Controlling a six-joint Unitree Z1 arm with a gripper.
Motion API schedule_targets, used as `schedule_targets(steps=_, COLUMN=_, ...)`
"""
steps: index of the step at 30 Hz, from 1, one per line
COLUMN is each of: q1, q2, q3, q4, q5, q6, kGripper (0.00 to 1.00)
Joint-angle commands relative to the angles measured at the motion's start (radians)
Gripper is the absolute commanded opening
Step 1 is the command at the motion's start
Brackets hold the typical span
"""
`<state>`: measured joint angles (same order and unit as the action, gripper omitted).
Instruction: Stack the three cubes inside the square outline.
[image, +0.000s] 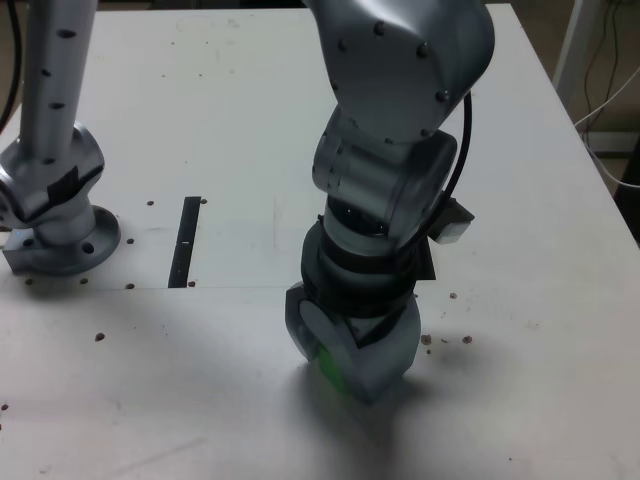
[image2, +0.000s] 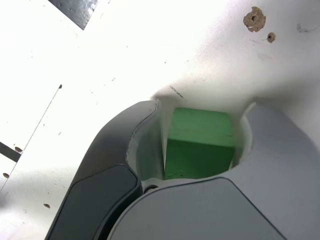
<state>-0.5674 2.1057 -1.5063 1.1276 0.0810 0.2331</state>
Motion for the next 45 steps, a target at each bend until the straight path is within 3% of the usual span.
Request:
schedule_targets(steps=1, q1=-0.002, q2=0.004, q3=-0.001, q4=0.002, q5=-0.002, q6=-0.001, kGripper=0.24)
schedule_targets(steps=13, q1=-0.002, q2=-0.013, q3=-0.001, q4=0.038, q5=-0.005, q6=-0.016, kGripper=0.24)
schedule_targets(steps=26, q1=0.055, q2=-0.061, q3=-0.197, q4=0.342, q5=0.038, q6=-0.112, kGripper=0.24)
schedule_targets(steps=34, q1=0.149, q2=-0.09, q3=-0.321, q4=0.43, q5=0.047, q6=-0.125, kGripper=0.24)
schedule_targets(steps=45, q1=0.347, q2=-0.121, q3=-0.369, q4=0.439, q5=0.03, q6=-0.149, kGripper=0.24)
